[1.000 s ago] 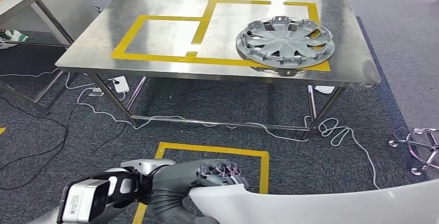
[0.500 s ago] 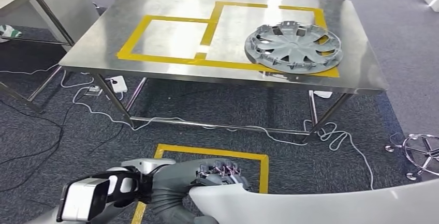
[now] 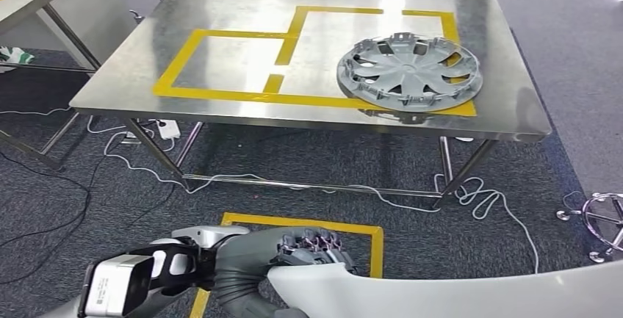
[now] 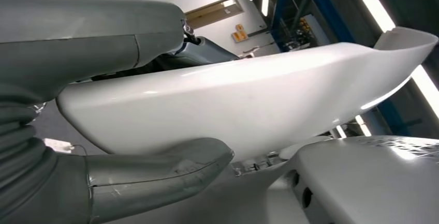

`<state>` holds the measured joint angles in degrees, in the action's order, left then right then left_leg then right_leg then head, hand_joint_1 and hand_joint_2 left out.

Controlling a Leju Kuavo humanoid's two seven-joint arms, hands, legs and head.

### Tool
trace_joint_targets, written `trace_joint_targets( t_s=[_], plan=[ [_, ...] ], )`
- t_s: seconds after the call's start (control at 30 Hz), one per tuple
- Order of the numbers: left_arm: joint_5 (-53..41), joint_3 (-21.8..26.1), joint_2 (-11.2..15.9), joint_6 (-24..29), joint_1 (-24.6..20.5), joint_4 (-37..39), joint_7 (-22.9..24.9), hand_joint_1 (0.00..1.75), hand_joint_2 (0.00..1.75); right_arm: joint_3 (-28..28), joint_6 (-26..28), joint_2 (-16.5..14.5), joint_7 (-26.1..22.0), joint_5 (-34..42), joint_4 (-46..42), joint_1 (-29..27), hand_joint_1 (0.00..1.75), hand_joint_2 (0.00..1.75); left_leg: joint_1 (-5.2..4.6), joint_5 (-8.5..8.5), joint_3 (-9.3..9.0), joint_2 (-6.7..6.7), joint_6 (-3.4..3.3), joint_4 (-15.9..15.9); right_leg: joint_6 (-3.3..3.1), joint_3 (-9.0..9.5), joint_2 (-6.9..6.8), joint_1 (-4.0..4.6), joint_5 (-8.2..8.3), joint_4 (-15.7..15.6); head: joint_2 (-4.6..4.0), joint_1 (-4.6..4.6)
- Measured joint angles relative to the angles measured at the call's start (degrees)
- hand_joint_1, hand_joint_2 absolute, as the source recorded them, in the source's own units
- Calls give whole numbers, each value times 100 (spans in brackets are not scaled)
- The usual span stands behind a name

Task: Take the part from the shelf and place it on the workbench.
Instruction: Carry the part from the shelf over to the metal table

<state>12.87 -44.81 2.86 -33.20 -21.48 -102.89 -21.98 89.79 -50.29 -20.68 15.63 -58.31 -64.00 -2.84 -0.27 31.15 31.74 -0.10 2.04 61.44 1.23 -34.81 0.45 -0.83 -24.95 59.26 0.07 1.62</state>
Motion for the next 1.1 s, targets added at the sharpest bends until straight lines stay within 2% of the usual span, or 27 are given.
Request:
trace_joint_targets(
  t_s=[0.07,0.1,0.13,0.17,0.23,0.27,0.3,0.33,0.43,0.47,0.5,0.53,0.6,0.63,0.67,0.7,0.77,0.83,0.9,0.97,1.0,1.03,1.1],
  plan=[
    [0,1,9,0,3,-1,-1,175,175,0,-2,0,0,2,0,7,0,0,8,275,473,0,35,772,-38,49,-2,-1,-59,0,0,-15],
    [0,1,13,0,8,-1,-1,175,175,0,-5,0,-1,2,0,8,0,0,11,327,703,0,41,1081,-41,79,-1,-1,-92,0,1,-16],
    [0,1,16,0,12,-1,-1,175,175,0,-10,0,-2,2,0,5,0,0,11,262,853,0,37,1218,-39,121,4,-1,-129,0,1,-16],
    [1,1,18,-1,14,-1,-1,175,175,0,-15,0,-3,2,0,1,0,0,10,73,891,0,23,1136,-33,178,11,-1,-171,0,0,-18],
    [2,1,18,-2,12,-1,-1,175,175,0,-19,0,-9,2,0,-2,0,0,6,-486,707,1,-32,503,-6,302,26,-1,-264,-6,-1,-20],
    [3,2,18,-2,10,-2,-2,175,175,0,-20,0,-11,2,0,0,0,0,0,-663,563,0,-65,144,20,355,33,9,-319,-3,-1,-22],
    [4,2,16,-2,9,-2,-4,175,175,0,-20,0,-14,2,-1,1,0,0,-6,-736,452,0,-93,-117,53,386,37,17,-365,-14,-1,-22],
    [5,3,15,-2,8,-3,-8,175,175,0,-20,0,-14,2,-1,0,0,0,-12,-727,386,-1,-121,-277,94,426,36,24,-387,-21,0,-26],
    [3,5,9,-1,10,-4,-24,175,175,-1,-17,0,-20,2,-3,10,0,0,2,-624,284,-15,-209,-395,213,526,15,28,-422,-22,1,-24],
    [0,5,7,-1,9,-5,-26,175,175,-3,-17,-1,-24,3,-3,20,0,0,14,-606,236,-19,-238,-402,236,494,6,27,-467,60,1,-11],
    [-5,5,5,0,9,-5,-30,175,175,-4,-16,0,-26,4,-3,29,0,0,25,-580,185,-20,-260,-406,253,373,2,26,-548,289,0,-1],
    [-16,5,4,0,10,-5,-32,175,175,-5,-15,0,-28,4,-3,32,0,0,25,-546,146,-19,-278,-408,263,175,-2,26,-650,628,0,12],
    [-40,4,4,1,18,-5,-36,175,175,-4,-9,2,-28,3,-3,22,0,0,24,-465,70,-19,-296,-408,283,-335,-3,28,-892,1358,1,24],
    [-53,4,4,1,22,-5,-36,175,175,-3,-9,2,-28,3,-3,14,0,0,24,-420,22,-21,-297,-408,289,-517,-4,29,-954,1535,1,29],
    [-58,3,4,2,25,-5,-36,175,175,-2,-9,2,-28,3,-2,9,0,0,24,-365,-49,-24,-293,-408,293,-606,-4,28,-905,1504,1,34],
    [-62,3,4,2,26,-5,-36,175,175,-2,-9,3,-29,4,-3,4,0,0,26,-303,-134,-26,-283,-408,291,-601,-5,26,-732,1282,1,38],
    [-67,4,6,2,26,-5,-36,175,175,-1,-8,3,-29,4,-1,-9,0,0,23,-162,-318,-27,-243,-400,287,-446,-16,20,-155,559,0,46],
    [-67,4,7,2,24,-4,-38,175,175,2,-8,0,-28,5,7,-16,0,0,5,-52,-408,-29,-186,-407,213,-329,-32,28,151,148,-1,46],
    [-68,5,5,3,19,-8,-43,175,175,3,-9,-2,-28,8,13,-11,0,0,-7,-21,-444,-31,-123,-420,100,-289,-32,39,135,110,-1,43],
    [-68,7,3,8,10,-16,-48,175,175,2,-10,-2,-26,16,12,-14,0,0,-6,-37,-405,-30,-67,-268,30,-230,-19,22,116,90,-1,34],
    [-67,9,3,10,5,-20,-51,175,175,2,-10,-2,-24,25,11,-15,0,0,-3,-20,-274,-29,-42,-40,2,-188,-15,9,94,80,-1,21],
    [-68,10,4,13,4,-22,-52,175,175,2,-10,-2,-20,33,11,-15,0,0,2,52,-60,-27,-14,298,-21,-150,-14,2,58,70,-1,12],
    [-76,11,11,16,14,-23,-55,175,175,2,-8,-1,-3,49,11,-14,0,0,13,327,461,-27,27,995,-50,-74,-14,0,-24,66,-1,2]
  ],
)
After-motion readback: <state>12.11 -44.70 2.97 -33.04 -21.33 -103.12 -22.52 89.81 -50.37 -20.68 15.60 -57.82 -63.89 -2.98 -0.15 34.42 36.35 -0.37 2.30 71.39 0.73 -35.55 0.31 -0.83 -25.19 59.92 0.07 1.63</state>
